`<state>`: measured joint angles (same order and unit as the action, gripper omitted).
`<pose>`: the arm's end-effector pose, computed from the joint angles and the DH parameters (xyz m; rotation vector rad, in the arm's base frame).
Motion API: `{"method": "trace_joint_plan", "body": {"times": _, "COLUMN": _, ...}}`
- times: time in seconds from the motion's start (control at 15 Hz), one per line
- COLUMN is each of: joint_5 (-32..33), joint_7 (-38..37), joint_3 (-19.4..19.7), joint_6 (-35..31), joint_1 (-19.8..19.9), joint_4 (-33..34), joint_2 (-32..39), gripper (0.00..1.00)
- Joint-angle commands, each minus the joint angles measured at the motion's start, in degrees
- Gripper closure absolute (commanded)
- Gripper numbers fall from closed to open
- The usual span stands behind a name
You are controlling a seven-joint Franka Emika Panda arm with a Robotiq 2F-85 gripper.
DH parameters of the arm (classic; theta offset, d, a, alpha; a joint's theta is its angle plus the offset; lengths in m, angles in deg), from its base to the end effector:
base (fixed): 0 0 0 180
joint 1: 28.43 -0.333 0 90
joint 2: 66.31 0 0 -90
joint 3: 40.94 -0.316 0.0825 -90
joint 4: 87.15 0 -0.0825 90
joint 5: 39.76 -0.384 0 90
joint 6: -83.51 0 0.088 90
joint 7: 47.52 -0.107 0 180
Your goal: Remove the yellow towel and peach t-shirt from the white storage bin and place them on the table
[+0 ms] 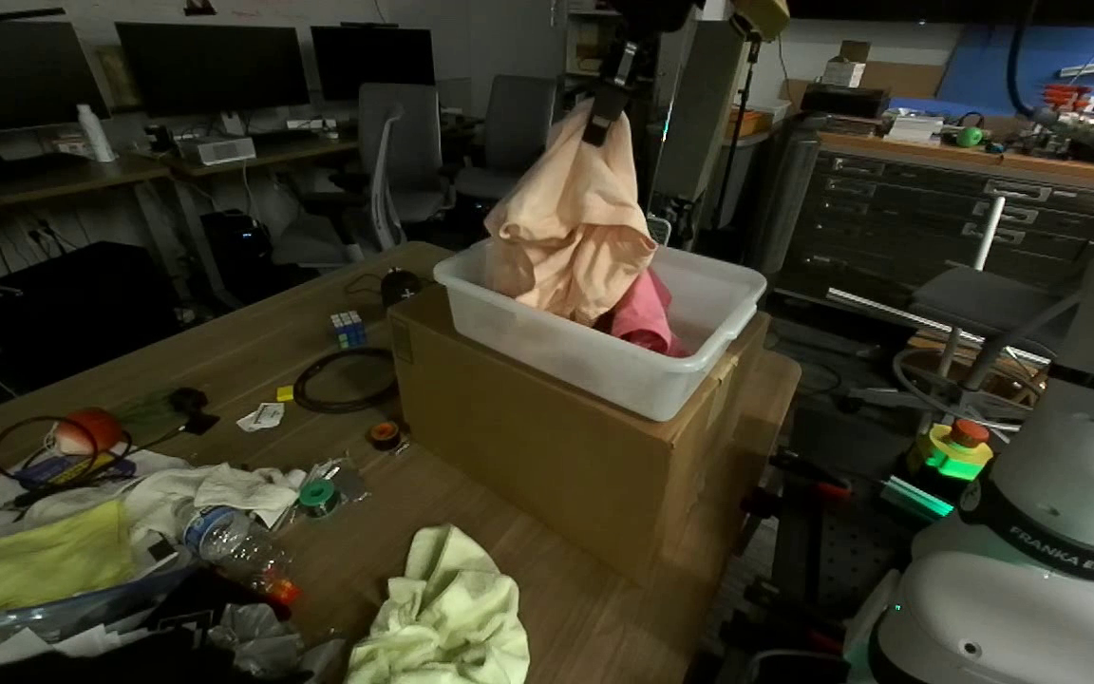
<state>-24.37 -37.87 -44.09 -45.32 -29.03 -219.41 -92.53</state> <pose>0.4485 0.0249 0.5624 2.7616 0.5028 0.5410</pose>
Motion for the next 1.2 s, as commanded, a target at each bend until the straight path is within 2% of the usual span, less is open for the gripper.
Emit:
{"method": "trace_joint_plan", "body": {"times": 0.0, "joint_5": 1.83, "joint_7": -1.77, "joint_3": -1.69, "joint_6": -1.05, "joint_1": -0.8, "joint_4": -0.48, "joint_2": -3.94, "gripper": 0.91}}
{"method": "trace_joint_plan", "body": {"times": 0.27, "joint_5": 3.46, "joint_7": -1.06, "joint_3": -5.37, "joint_6": -0.22, "joint_1": -2.65, "joint_4": 1.61, "joint_2": -2.62, "gripper": 0.91}}
{"method": "trace_joint_plan", "body": {"times": 0.73, "joint_5": 6.63, "joint_7": 2.03, "joint_3": -14.11, "joint_6": 1.34, "joint_1": -10.09, "joint_4": 8.41, "joint_2": 6.76, "gripper": 0.91}}
{"method": "trace_joint_plan", "body": {"times": 1.13, "joint_5": 5.7, "joint_7": 9.52, "joint_3": -15.46, "joint_6": 2.56, "joint_1": -14.84, "joint_4": 15.44, "joint_2": 13.49, "gripper": 0.91}}
